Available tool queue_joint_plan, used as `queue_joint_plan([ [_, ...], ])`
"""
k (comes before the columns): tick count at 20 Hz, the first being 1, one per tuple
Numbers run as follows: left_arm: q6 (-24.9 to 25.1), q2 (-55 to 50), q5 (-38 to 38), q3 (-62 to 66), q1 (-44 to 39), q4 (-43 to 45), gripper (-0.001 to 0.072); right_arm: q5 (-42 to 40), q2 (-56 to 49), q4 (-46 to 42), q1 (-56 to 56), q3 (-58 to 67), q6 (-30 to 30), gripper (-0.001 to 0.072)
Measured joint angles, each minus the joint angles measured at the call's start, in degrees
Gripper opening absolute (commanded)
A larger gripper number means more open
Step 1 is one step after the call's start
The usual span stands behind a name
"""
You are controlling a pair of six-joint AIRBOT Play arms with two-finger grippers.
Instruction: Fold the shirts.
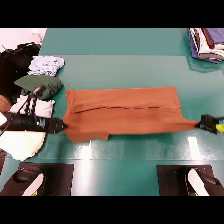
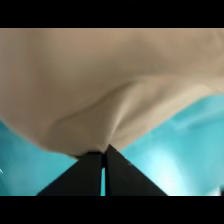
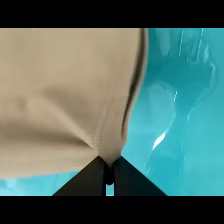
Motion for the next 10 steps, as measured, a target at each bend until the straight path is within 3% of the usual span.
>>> queue_joint_plan([
  [8, 3.0, -27.5, 18.6, 14.2, 0.2, 2.1, 0.0038, -7.6, -32.0, 0.4, 9.8, 24.1, 0.6, 0.0020],
  [9, 3.1, -30.6, 20.1, 15.8, 0.1, 2.1, 0.0327, -8.2, -35.8, 1.6, 10.3, 26.9, 0.6, 0.0110],
  [10, 3.2, -32.9, 21.3, 17.1, 0.2, 2.2, 0.0591, -8.8, -39.0, 3.6, 10.4, 29.4, 0.2, 0.0330],
])
